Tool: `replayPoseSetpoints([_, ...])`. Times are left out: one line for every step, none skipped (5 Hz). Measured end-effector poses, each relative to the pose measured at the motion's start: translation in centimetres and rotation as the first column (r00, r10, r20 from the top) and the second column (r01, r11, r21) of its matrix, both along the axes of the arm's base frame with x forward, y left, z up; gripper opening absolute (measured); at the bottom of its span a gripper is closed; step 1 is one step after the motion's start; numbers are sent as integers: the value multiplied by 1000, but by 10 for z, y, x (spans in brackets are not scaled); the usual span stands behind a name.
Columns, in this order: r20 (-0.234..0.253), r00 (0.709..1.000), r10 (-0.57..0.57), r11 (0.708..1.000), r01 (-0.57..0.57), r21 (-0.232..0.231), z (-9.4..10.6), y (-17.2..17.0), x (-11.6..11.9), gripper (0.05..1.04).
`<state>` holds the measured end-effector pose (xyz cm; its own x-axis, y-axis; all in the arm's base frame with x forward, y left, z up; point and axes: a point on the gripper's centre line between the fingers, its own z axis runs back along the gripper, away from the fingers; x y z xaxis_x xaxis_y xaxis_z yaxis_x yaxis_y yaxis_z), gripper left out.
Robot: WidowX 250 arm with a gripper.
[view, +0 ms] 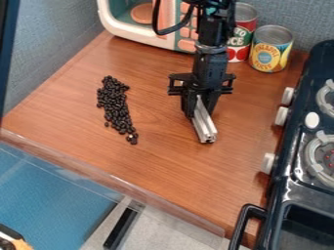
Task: Sweep into pile
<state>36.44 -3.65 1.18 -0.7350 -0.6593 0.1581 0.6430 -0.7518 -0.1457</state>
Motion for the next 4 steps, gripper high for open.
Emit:
replayPoseSetpoints([-10, 1000, 7, 999, -6, 34, 0, 0, 4, 743])
replayPoseSetpoints([-24, 1000, -2, 1000, 3, 24, 2, -1, 3, 975])
replayPoseSetpoints([-75, 997, -18, 1000, 19, 7, 15, -3, 0, 1004])
replayPoseSetpoints([-41, 999, -25, 998, 27, 57, 35, 4, -2, 999])
